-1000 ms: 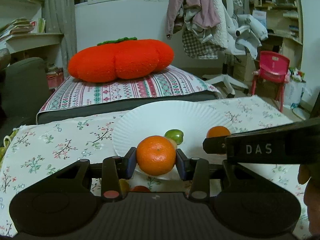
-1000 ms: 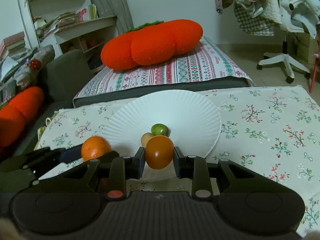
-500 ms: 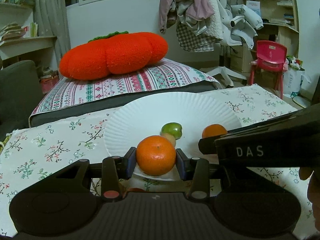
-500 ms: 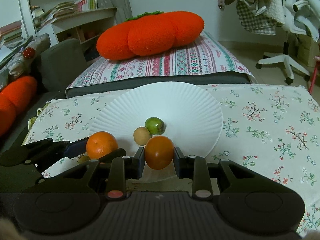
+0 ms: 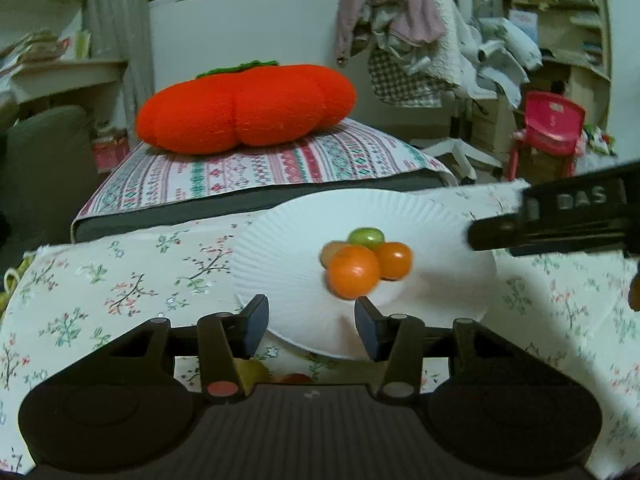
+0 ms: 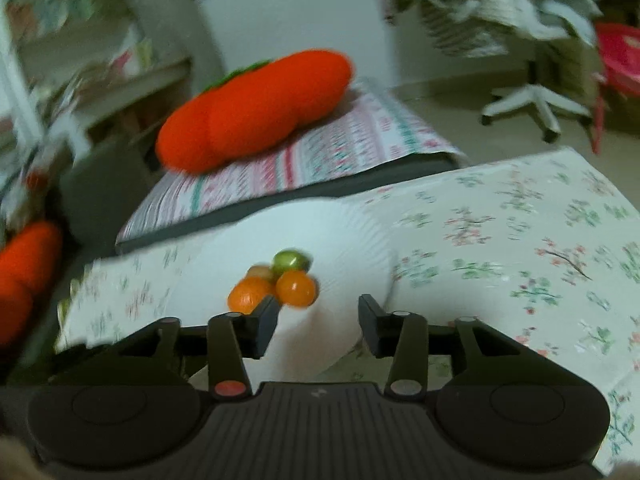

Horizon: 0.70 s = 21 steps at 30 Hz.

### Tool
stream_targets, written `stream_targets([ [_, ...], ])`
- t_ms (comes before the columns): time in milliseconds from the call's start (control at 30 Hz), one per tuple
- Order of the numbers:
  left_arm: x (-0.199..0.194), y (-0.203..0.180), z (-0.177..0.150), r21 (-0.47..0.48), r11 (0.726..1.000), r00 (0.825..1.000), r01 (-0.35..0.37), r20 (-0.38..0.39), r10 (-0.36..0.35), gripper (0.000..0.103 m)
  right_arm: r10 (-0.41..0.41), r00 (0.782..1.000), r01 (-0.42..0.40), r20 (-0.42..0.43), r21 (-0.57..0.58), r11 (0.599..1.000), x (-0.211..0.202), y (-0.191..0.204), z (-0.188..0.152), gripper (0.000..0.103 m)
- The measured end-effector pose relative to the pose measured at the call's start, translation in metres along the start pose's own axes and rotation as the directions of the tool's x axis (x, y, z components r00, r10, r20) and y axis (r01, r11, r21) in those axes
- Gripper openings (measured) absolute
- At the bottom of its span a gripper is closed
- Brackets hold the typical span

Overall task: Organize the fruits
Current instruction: 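Withdraw both open tools from the plate back toward the remaining fruit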

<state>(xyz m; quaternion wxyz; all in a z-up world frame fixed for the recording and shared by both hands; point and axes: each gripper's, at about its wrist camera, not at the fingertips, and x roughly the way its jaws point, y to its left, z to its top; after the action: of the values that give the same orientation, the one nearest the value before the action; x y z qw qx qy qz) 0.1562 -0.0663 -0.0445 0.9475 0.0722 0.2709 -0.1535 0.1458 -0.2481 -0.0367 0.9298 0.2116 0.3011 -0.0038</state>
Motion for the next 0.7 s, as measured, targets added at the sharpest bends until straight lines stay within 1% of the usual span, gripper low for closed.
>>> stream_targets([
  [67,-0.004,0.004,0.002,-0.028,1.000,1.000,0.001,-0.003,-0.001,0.030,-0.016,1.000,0.016,0.008,0.050,0.999,-0.003,-0.012,0.002,0.046],
  [133,-0.008,0.006,0.004,-0.033,0.999,1.000,-0.011,-0.004,0.011,0.031,-0.026,1.000,0.025,0.004,0.087,0.996,-0.004,-0.018,0.002,0.051],
  [233,-0.011,0.009,0.005,-0.043,0.999,0.999,-0.031,-0.015,0.030,0.032,-0.029,1.000,0.029,-0.004,0.103,0.994,-0.004,-0.019,0.001,0.052],
  [300,-0.014,0.012,0.005,-0.066,0.997,0.999,-0.034,-0.028,0.032,0.032,-0.032,0.999,0.032,-0.005,0.093,0.995,-0.004,-0.015,0.000,0.053],
  [400,-0.019,0.018,0.003,-0.090,0.995,0.998,-0.049,-0.051,0.044,0.033,-0.030,0.999,0.031,-0.010,0.070,0.997,-0.006,-0.010,-0.003,0.058],
  [533,-0.030,0.027,-0.002,-0.112,0.991,0.994,-0.079,-0.080,0.070,0.034,-0.014,0.999,0.016,-0.036,0.040,0.999,-0.011,-0.003,-0.009,0.059],
  [700,-0.044,0.044,-0.010,-0.177,0.978,0.988,-0.106,-0.126,0.084,0.035,0.011,0.998,-0.014,-0.066,-0.035,0.999,-0.023,0.014,-0.023,0.065],
])
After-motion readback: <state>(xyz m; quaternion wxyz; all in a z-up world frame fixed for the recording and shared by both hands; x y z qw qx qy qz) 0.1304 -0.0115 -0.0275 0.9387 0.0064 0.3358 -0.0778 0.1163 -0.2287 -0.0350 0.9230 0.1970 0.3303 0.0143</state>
